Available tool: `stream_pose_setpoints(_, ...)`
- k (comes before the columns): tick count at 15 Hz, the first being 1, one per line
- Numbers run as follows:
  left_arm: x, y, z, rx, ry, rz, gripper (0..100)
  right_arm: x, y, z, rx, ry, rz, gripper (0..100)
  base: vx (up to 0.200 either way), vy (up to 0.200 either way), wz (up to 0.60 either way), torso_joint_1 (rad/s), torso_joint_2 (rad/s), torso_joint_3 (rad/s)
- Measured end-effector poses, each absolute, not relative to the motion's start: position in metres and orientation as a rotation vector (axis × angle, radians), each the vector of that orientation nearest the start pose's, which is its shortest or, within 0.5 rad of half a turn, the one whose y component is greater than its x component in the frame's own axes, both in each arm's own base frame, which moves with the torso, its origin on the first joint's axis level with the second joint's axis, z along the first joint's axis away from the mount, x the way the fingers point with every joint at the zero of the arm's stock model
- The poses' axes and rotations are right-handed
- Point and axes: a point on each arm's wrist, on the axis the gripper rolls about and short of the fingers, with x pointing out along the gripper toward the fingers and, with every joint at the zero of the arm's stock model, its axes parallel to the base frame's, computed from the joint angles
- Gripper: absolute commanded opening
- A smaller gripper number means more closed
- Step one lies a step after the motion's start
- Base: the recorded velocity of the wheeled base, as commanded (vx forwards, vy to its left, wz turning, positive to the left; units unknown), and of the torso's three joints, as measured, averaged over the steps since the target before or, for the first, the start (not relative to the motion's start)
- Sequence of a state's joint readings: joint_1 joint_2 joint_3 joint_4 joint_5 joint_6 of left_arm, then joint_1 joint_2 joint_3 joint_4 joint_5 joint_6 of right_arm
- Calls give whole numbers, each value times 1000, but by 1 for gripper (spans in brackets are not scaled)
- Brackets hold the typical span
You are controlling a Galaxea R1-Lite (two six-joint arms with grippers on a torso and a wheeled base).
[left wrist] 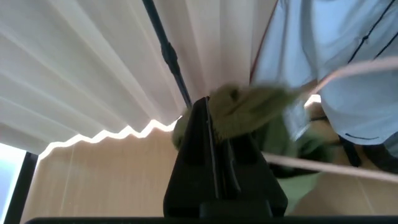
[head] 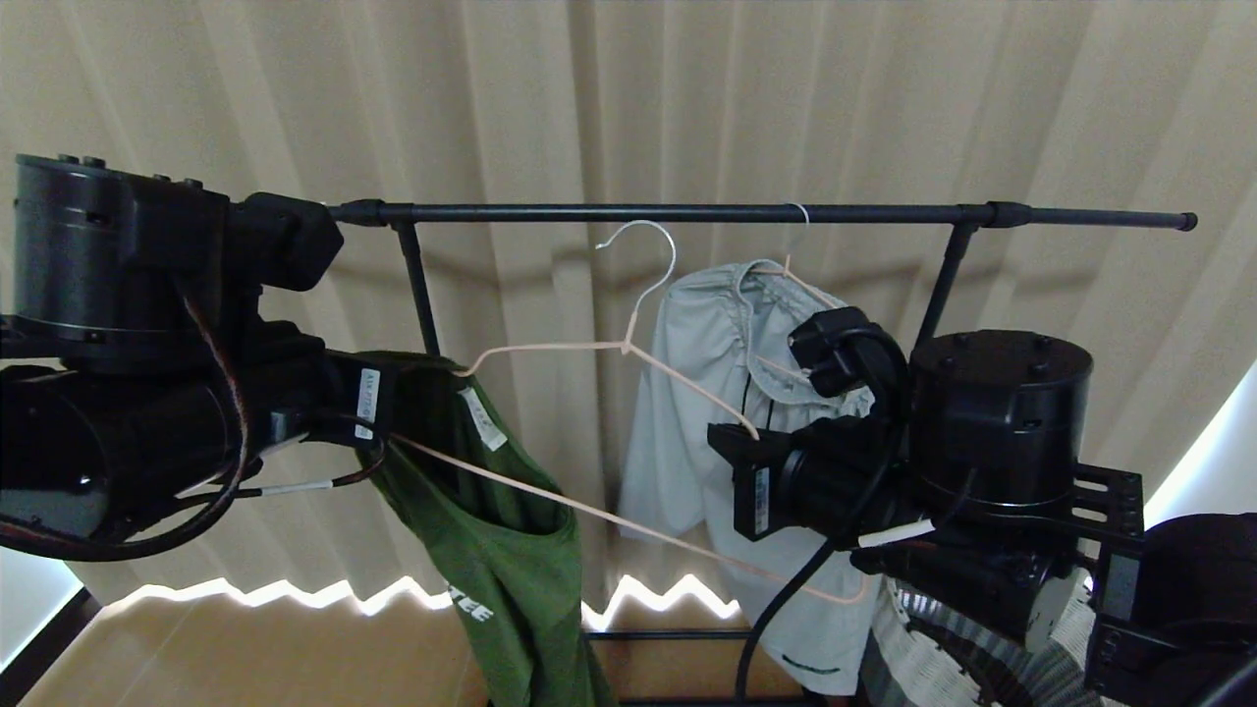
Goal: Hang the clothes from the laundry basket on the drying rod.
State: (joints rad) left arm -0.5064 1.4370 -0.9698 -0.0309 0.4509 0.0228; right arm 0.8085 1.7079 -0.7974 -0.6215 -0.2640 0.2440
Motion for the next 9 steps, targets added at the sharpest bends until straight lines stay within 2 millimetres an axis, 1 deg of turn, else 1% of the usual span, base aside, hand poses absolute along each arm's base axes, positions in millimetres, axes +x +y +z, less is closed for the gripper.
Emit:
stream_pose_setpoints(2,213,-111,244,226,386,-75,0,218,217,178,101,289,497,0,0,0,0,0,0,0)
stream_pose_setpoints(5,209,-121,244,219,379,-116,0,221,219,174,96,297,492,0,0,0,0,0,0,0)
stream_pose_setpoints(9,207,-137,254,159,345,-174,0,224,224,169,88,309,496,0,0,0,0,0,0,0)
